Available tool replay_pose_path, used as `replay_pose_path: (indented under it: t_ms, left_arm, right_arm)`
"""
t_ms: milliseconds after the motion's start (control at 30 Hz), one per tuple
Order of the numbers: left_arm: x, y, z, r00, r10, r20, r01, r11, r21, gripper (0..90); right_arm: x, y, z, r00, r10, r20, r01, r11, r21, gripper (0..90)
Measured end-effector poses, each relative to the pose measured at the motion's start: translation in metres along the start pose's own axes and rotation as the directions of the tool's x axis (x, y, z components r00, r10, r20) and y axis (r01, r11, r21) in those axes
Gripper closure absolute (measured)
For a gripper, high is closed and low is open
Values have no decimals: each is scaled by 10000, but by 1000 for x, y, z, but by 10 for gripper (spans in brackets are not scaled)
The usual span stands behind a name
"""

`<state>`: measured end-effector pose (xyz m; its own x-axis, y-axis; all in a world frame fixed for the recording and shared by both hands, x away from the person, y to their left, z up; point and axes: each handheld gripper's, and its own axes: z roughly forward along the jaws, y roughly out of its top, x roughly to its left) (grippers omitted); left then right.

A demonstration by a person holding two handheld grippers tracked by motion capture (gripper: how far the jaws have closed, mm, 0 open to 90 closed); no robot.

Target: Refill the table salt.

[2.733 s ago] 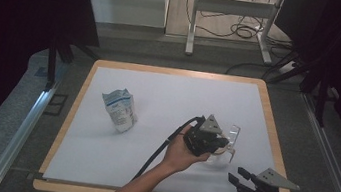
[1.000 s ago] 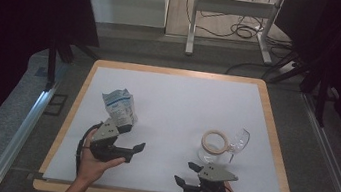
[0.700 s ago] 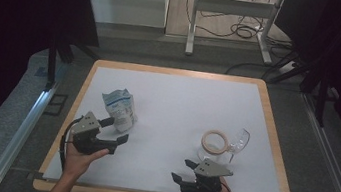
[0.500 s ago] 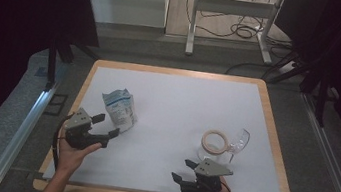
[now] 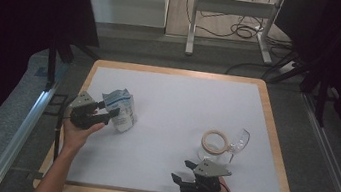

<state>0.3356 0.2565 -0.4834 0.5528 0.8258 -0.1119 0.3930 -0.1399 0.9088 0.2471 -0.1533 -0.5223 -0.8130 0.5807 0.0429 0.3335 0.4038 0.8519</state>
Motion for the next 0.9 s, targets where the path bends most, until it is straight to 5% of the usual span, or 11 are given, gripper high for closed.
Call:
replay_pose_path:
  t_ms: [100, 300, 600, 900]
  left_arm:
    - [0, 3, 2, 9999, -2, 105, 2, 10000, -71, 516]
    - [0, 4, 2, 9995, -41, 305, 50, 9995, -300, 781]
    - [-2, 5, 5, 9967, -264, 772, 306, 9981, -540, 900]
    - [-4, 11, 8, 9958, -285, 872, 327, 9984, -468, 900]
  right_arm:
    - [0, -1, 0, 10000, -4, -4, 4, 10000, -12, 356]
    - [0, -3, 0, 10000, -12, 48, 12, 10000, 73, 356]
    - [4, -3, 4, 9999, -107, 1, 107, 9999, 107, 356]
    - [4, -2, 6, 9999, -169, 25, 169, 9998, 61, 355]
